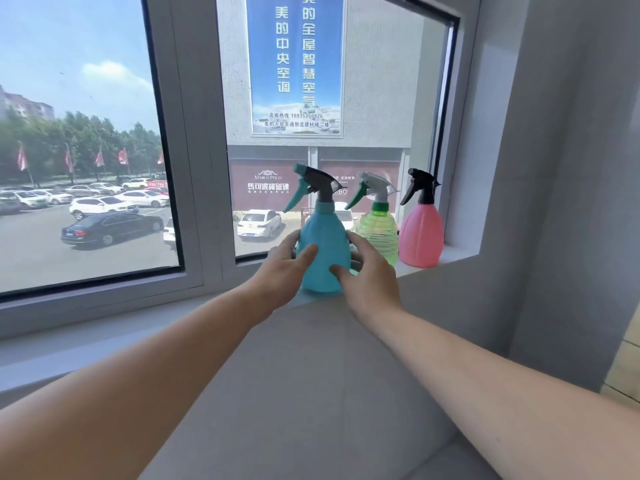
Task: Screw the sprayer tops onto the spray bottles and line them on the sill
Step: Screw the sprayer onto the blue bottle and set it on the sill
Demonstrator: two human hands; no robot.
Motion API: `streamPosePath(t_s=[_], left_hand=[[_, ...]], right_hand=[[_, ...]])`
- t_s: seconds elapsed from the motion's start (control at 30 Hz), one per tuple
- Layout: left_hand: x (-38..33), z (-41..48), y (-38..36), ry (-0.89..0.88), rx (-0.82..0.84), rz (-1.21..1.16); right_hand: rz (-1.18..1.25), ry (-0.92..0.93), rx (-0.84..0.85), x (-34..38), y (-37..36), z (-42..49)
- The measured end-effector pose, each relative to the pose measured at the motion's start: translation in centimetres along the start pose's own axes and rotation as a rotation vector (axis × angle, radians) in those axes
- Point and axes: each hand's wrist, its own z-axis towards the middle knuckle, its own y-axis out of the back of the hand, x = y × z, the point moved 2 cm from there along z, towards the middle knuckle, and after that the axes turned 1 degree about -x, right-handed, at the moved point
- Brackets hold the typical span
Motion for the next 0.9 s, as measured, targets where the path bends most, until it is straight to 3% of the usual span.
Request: streamPosePath(t_s=[0.47,0.77,0.9], left_hand=[[0.3,0.6,-1.3,0.032,-0.125,-0.024],[-0.4,-0.9,-0.8,0.096,-0.220,0.122],[-1.7,-4.3,-1.6,-0.038,-0.340,0.103]], right_hand=[[-0.064,0.013,0.006,-2.1,-1.1,1.3],[-0.023,-0.020,-0.017,-2.6,0.5,0.0],[0.007,-0.047,-0.020,-3.4,2.9,-2.0]])
